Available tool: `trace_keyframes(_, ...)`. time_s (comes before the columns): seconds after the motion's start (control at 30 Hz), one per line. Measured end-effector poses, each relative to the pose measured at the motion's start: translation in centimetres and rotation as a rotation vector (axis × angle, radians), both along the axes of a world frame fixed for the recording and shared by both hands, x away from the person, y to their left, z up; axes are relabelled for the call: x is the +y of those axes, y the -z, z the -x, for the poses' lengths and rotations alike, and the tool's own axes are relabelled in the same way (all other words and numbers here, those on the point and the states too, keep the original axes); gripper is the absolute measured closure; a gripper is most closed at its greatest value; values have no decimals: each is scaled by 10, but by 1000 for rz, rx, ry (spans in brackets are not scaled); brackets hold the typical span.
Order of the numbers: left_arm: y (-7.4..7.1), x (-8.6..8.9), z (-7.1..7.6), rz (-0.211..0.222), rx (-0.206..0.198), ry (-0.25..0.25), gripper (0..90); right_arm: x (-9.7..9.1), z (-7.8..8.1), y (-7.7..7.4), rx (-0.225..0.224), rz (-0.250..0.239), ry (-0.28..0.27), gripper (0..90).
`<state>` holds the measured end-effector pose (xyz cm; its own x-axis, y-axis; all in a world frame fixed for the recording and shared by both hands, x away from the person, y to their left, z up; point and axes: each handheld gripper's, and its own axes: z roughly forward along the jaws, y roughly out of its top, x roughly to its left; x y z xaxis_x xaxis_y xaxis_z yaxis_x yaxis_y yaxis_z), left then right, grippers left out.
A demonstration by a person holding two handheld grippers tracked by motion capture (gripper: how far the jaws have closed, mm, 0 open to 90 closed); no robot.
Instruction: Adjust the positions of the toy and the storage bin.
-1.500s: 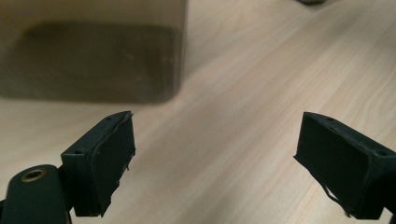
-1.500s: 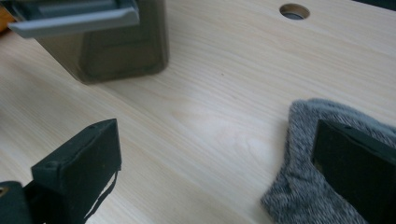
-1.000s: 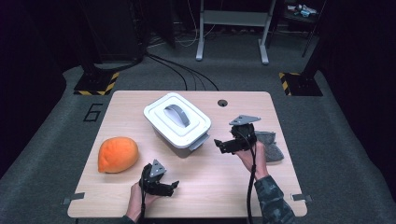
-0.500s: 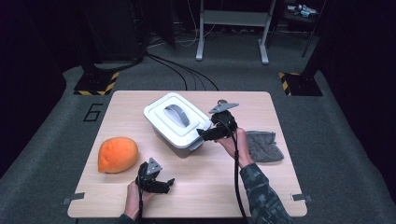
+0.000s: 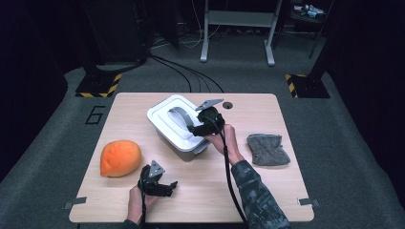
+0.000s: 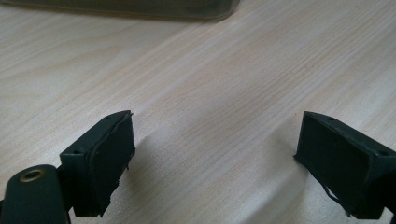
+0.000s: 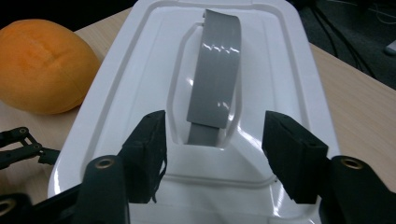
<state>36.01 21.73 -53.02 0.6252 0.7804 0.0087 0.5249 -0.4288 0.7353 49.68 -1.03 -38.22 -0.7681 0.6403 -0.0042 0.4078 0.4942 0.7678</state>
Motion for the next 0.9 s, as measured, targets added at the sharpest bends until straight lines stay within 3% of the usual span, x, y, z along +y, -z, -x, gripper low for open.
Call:
trace_keyframes(0.37, 0, 0, 0, -1, -2, -1, 111, 17, -10, 7, 28, 21, 28, 634)
trace_keyframes(0.47, 0, 0, 0, -2, -2, 0, 112, 16, -11, 9, 38, -6, 41, 648)
trace_keyframes(0.67, -1, 0, 1, -12, 4, 6, 112, 19, -2, 9, 64, -27, 145, 666)
trace_keyframes(0.9, 0, 0, 1, -11, 3, 5, 113, 23, 17, 7, 76, -19, 222, 667)
